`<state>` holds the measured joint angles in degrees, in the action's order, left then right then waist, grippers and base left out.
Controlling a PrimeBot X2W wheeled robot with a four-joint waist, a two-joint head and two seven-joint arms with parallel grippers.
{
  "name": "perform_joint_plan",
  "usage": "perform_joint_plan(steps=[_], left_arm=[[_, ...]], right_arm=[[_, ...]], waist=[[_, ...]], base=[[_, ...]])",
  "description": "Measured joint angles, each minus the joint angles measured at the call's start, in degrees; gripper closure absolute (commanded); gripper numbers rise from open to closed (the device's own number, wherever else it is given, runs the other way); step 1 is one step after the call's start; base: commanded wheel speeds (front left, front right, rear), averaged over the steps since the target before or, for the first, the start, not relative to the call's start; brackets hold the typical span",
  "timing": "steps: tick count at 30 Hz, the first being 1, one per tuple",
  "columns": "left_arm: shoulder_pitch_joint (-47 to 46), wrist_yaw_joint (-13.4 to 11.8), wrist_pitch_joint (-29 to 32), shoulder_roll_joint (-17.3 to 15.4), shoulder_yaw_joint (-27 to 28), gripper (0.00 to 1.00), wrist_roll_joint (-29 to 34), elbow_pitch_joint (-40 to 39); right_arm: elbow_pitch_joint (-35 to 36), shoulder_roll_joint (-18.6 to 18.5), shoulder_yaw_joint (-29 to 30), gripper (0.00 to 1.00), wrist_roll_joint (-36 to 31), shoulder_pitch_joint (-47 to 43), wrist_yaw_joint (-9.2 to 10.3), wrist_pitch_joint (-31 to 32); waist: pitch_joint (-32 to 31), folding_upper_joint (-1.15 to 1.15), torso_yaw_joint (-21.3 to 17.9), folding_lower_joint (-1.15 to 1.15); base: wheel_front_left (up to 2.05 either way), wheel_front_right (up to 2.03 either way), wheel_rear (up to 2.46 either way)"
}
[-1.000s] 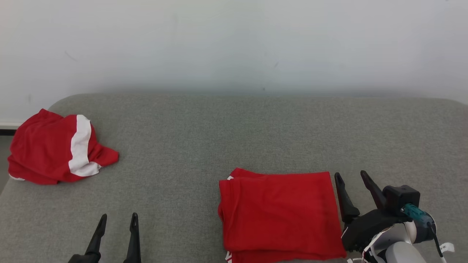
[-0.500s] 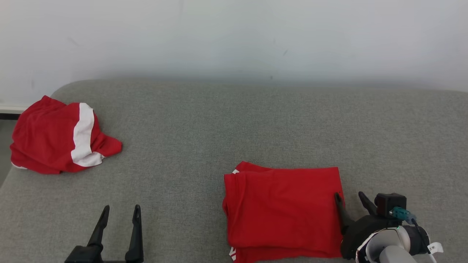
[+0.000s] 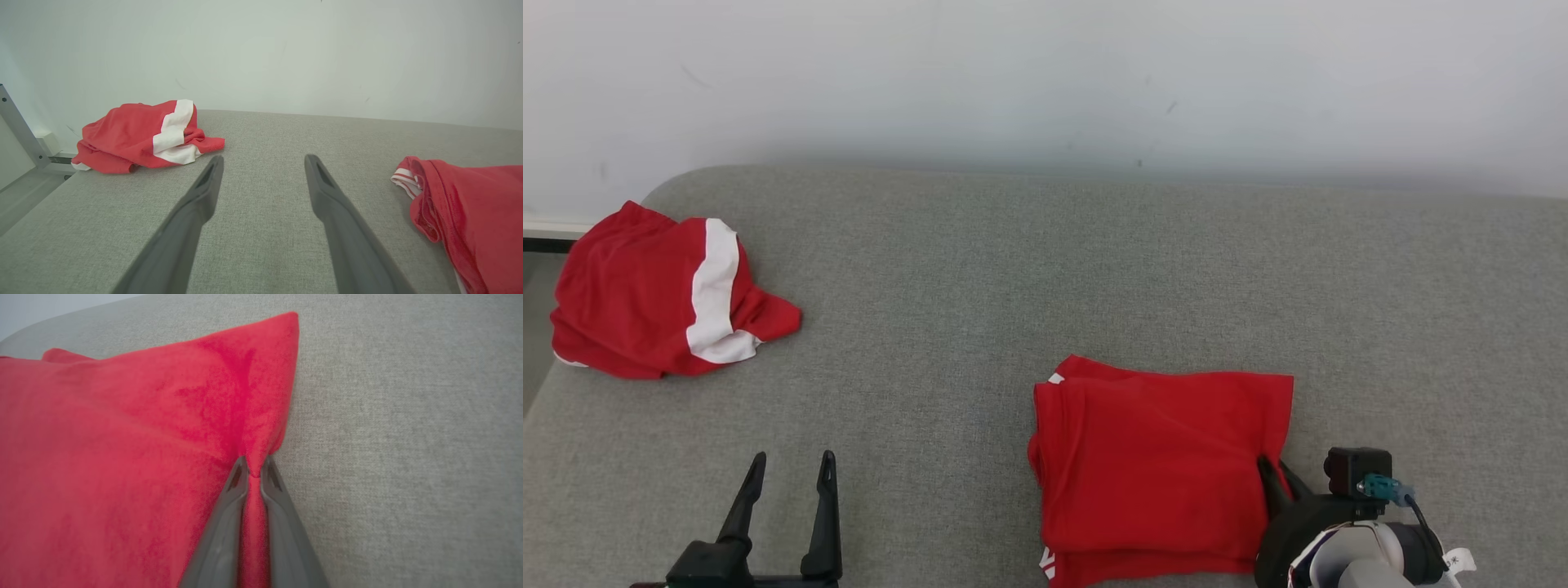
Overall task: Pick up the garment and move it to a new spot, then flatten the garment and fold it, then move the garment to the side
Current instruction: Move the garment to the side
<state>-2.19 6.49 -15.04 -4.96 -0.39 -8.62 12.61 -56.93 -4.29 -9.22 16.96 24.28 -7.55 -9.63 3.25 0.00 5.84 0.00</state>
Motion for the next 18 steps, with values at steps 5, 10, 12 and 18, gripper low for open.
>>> perform_joint_plan(steps=[5, 10, 12, 18], left_arm=[[-0.6, 0.0, 0.0, 0.0, 0.2, 0.0, 0.0, 0.3], [-1.3, 0.1, 0.0, -0.1, 0.5, 0.0, 0.0, 0.1], [-1.7, 0.1, 0.0, -0.1, 0.4, 0.0, 0.1, -0.1], [-3.6, 0.1, 0.0, -0.2, -0.5, 0.0, 1.1, -1.4]], right_arm=[[-1.5, -1.0, -2.0, 1.0, 1.1, 2.5, 0.0, -1.2], [-1.6, -3.2, -4.0, 1.0, 1.8, 7.6, 0.0, -1.8], [-1.5, -4.5, -4.5, 1.0, 2.2, 9.9, 0.0, -2.0], [-1.4, -8.9, -5.8, 1.0, 3.3, 17.0, 0.0, -2.0]], waist=[[0.6, 0.0, 0.0, 0.0], [1.7, 0.0, -0.3, 0.0], [2.4, 0.0, -0.5, 0.0], [5.8, 0.01, -1.6, 0.01]], base=[[0.0, 0.0, 0.0], [0.0, 0.0, 0.0], [0.0, 0.0, 0.0], [0.0, 0.0, 0.0]])
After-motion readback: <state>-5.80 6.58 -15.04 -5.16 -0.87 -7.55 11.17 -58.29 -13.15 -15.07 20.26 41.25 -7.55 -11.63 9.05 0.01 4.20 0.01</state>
